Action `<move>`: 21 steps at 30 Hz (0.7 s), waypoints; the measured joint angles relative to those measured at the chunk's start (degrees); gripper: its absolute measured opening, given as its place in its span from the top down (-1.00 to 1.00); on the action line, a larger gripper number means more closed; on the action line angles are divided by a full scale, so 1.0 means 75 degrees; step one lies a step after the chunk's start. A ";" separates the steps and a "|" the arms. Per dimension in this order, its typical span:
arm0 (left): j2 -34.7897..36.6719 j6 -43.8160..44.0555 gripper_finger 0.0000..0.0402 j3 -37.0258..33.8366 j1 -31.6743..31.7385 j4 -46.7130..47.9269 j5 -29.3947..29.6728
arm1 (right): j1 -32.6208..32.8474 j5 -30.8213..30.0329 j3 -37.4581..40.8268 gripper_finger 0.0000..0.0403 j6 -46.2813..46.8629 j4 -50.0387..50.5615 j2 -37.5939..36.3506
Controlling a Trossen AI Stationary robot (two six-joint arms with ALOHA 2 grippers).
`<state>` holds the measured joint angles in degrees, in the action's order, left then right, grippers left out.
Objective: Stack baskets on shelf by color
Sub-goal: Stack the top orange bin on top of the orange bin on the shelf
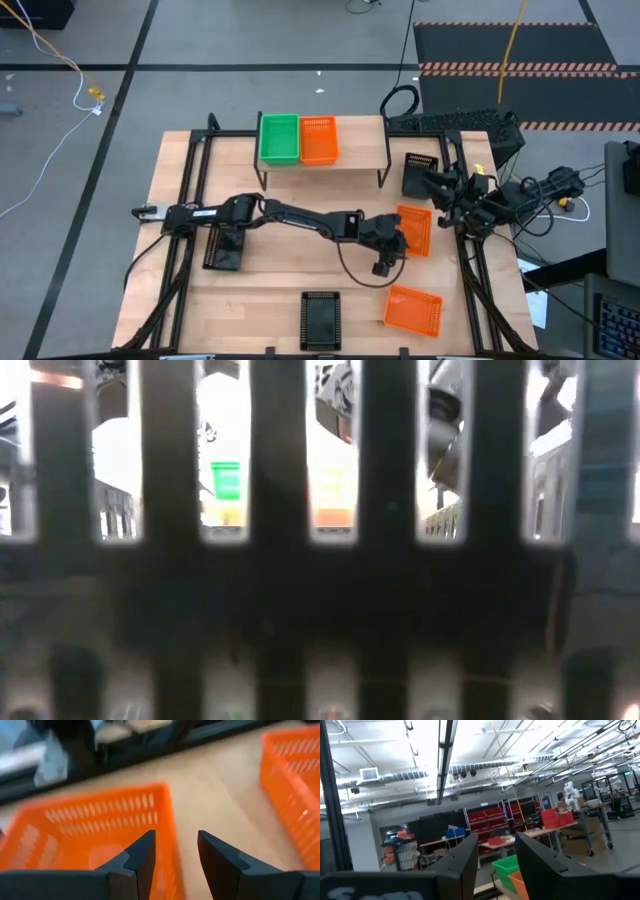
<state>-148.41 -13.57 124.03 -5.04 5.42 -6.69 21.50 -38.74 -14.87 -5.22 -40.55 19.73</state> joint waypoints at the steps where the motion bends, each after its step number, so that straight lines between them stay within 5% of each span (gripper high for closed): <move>1: -0.0042 0.0055 0.26 -0.0012 0.0030 0.0056 0.0109 | 0.0000 0.0000 0.0000 0.39 -0.0025 -0.0035 0.0000; 7: -0.0068 -0.0233 0.30 -0.0015 0.0090 0.0810 0.0647 | 0.0000 -0.0013 0.0000 0.39 -0.0338 -0.0197 -0.0004; 15: 0.0003 -0.0522 0.90 0.0046 0.0042 0.1570 0.0722 | 0.0000 -0.0017 0.0000 0.39 -0.0669 -0.0393 -0.0009; 21: 0.0807 -0.1160 0.97 0.0046 -0.0159 0.3449 0.0776 | 0.0000 -0.0017 0.0000 0.39 -0.0840 -0.0495 -0.0006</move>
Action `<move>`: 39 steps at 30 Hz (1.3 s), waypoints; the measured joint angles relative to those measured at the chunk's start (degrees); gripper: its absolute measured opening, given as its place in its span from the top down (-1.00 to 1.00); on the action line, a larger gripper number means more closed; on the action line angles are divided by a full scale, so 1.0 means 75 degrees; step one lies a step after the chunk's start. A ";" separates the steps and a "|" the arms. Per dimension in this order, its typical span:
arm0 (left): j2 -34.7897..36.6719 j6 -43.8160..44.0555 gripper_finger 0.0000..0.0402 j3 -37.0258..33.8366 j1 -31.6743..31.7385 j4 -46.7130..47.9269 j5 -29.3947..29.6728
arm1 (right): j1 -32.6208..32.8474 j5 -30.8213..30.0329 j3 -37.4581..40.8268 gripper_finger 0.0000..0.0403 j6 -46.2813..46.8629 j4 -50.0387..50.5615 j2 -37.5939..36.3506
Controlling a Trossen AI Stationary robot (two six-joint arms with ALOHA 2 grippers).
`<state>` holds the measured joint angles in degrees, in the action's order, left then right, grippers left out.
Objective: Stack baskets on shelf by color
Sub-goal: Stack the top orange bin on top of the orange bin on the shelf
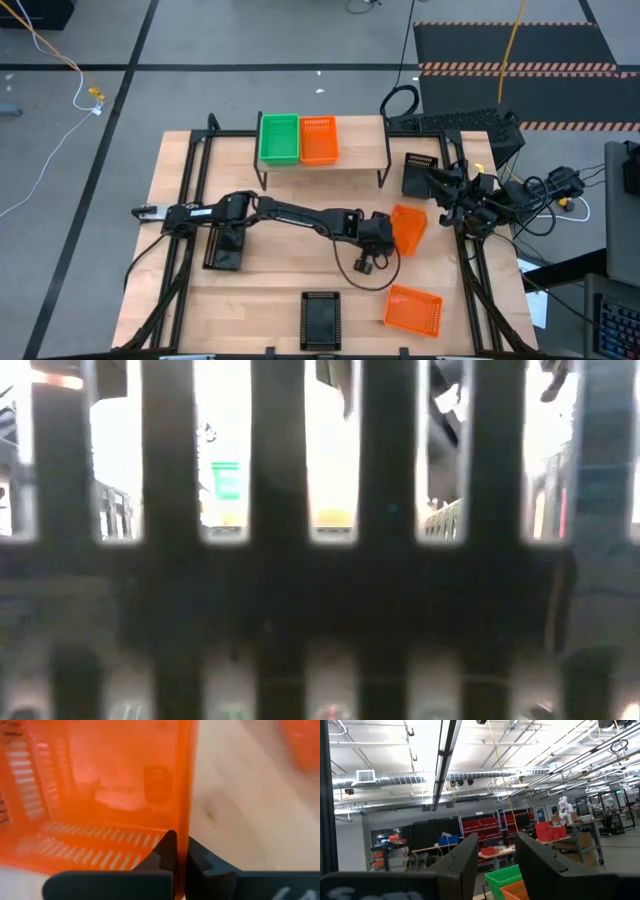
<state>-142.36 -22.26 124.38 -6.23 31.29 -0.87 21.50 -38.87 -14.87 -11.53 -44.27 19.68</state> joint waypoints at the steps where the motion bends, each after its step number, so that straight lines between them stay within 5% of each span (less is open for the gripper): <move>1: 0.0211 -0.0119 0.98 0.0000 -0.0057 0.0481 0.0124 | 0.0000 0.0000 0.0000 0.39 -0.0028 -0.0022 0.0000; 10: 0.2774 -0.0614 0.97 0.0000 -0.0429 0.3679 0.1553 | 0.0000 0.0003 0.0000 0.39 -0.0117 -0.0134 0.0006; 18: 0.4589 0.0878 0.97 0.0006 0.0490 0.4568 0.3643 | 0.0000 0.0006 0.0000 0.39 -0.0111 -0.0190 0.0061; 28: 0.4465 0.1505 0.96 -0.0029 0.2451 0.6141 0.2828 | 0.0000 -0.0003 0.0000 0.39 -0.0251 -0.0239 0.0061; 39: 0.4301 0.1180 0.95 -0.0038 0.2953 0.6512 0.1696 | -0.0006 -0.0055 -0.0003 0.39 -0.0557 -0.0324 0.0064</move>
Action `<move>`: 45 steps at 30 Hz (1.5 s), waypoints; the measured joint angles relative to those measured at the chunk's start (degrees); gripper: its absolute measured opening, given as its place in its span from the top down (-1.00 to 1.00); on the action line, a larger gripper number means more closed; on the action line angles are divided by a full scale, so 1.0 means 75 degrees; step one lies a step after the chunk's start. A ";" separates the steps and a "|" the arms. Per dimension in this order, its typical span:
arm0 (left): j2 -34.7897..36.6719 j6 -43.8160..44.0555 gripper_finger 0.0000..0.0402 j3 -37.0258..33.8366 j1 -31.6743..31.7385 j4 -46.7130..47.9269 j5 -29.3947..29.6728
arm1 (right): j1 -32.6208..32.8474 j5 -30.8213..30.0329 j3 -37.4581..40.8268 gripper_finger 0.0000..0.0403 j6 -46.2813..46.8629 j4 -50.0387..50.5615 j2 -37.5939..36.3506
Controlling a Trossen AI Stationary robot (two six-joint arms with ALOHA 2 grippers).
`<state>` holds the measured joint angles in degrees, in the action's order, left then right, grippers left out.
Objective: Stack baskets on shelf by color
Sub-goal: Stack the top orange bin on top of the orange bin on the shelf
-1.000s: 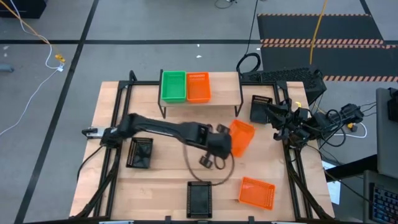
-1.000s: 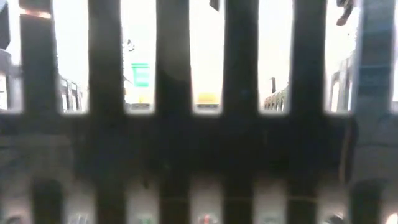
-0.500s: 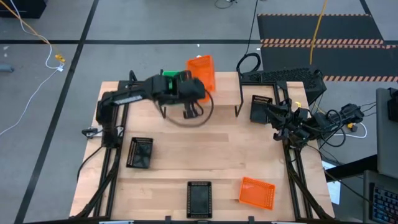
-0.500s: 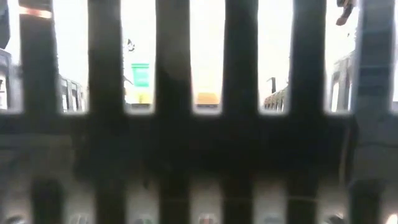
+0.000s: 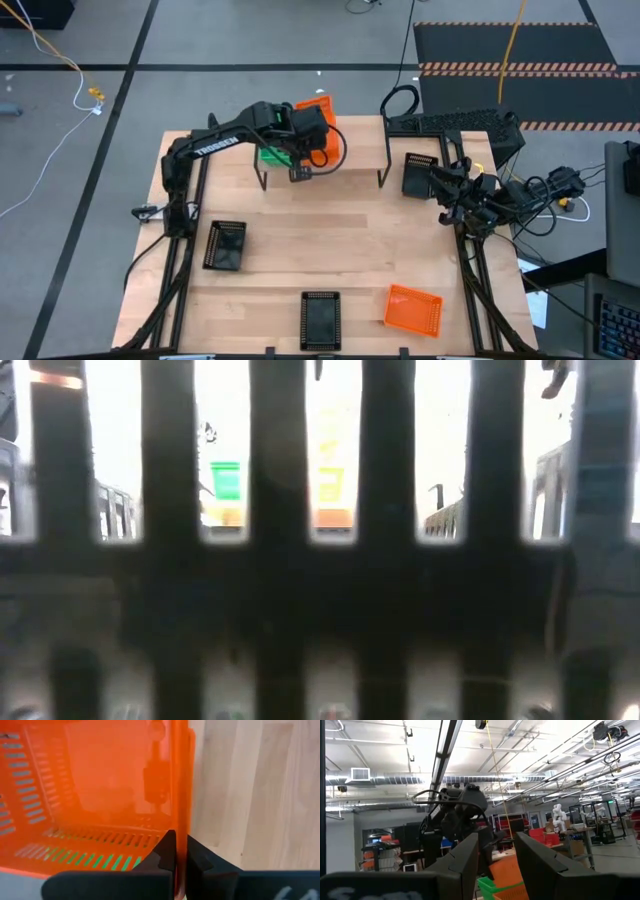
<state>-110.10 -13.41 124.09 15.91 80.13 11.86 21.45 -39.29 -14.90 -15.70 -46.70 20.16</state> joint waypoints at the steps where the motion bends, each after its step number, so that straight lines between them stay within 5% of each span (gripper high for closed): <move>1: 0.0004 0.0001 0.97 0.0000 0.0006 0.0045 -0.0004 | 0.0000 -0.0001 0.0000 0.39 0.0000 -0.0006 0.0000; 13: -0.0097 0.0271 0.78 0.0003 0.0032 -0.0131 -0.0006 | 0.0003 0.0003 0.0000 0.39 0.0134 0.0000 0.0000; 36: -0.0458 -0.0376 0.75 0.0006 0.0020 0.0088 0.0286 | 0.0003 0.0015 0.0000 0.39 0.0085 0.0023 0.0000; 45: -0.0455 -0.0375 0.15 0.0006 -0.0103 0.0068 0.0432 | 0.0003 0.0015 -0.0001 0.39 0.0140 0.0029 0.0000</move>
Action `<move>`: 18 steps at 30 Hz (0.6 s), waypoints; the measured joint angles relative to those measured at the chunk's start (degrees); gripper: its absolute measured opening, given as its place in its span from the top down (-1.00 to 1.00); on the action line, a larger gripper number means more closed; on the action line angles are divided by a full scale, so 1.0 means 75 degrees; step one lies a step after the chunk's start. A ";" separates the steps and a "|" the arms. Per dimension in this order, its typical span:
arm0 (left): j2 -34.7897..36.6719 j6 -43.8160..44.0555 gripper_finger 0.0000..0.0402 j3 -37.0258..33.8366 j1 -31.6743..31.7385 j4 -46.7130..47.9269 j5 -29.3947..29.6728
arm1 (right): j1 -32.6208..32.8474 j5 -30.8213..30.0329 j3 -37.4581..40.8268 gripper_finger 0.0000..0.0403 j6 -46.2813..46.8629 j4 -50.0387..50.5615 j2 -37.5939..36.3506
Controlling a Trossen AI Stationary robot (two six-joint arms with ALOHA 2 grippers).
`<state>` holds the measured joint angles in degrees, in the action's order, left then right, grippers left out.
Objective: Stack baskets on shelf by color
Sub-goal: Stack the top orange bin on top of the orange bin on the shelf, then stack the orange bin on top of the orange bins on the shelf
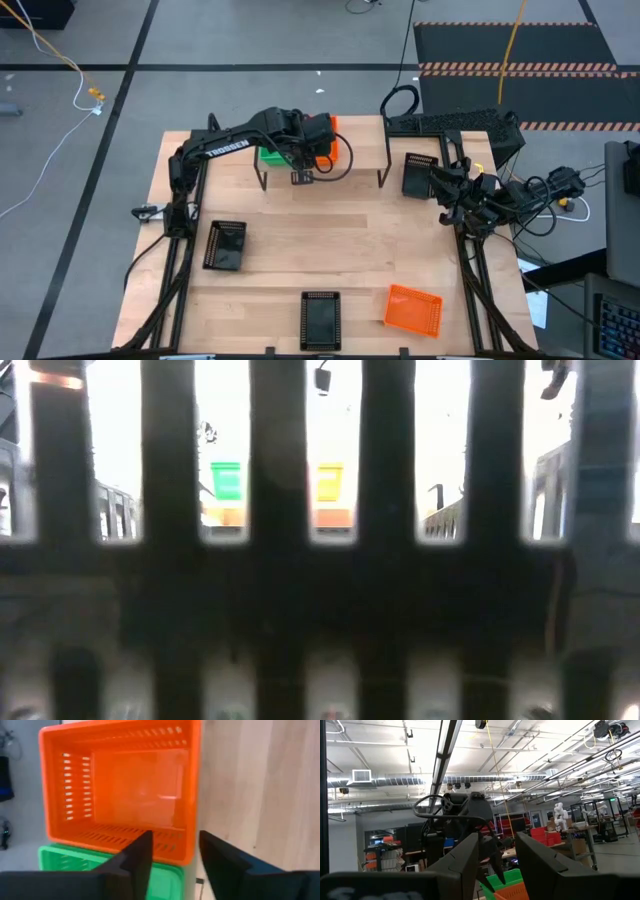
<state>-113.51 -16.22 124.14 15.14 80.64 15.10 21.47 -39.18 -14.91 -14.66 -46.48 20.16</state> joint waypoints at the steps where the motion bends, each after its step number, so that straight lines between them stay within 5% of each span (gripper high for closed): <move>1: 0.0000 0.0040 0.07 0.0000 -0.0004 -0.0027 0.0180 | 0.0000 0.0000 0.0001 0.39 0.0000 0.0000 0.0000; 9: 0.0277 0.0191 -0.30 0.0000 -0.0607 -0.0512 0.0727 | 0.0000 0.0000 -0.0001 0.39 -0.0103 0.0003 0.0000; 14: 0.0227 -0.0265 -0.29 -0.0245 -0.1420 -0.2288 -0.1298 | 0.0000 -0.0226 -0.0001 0.39 -0.0335 0.0023 0.0000; 18: 0.0154 -0.1768 -0.17 -0.1504 -0.2235 -0.4578 -0.2540 | 0.0000 -0.0221 -0.0004 0.39 -0.0340 0.0098 -0.0003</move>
<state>-112.36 -29.48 112.86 -1.63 46.30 -3.96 21.47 -40.84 -14.94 -17.20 -45.74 20.14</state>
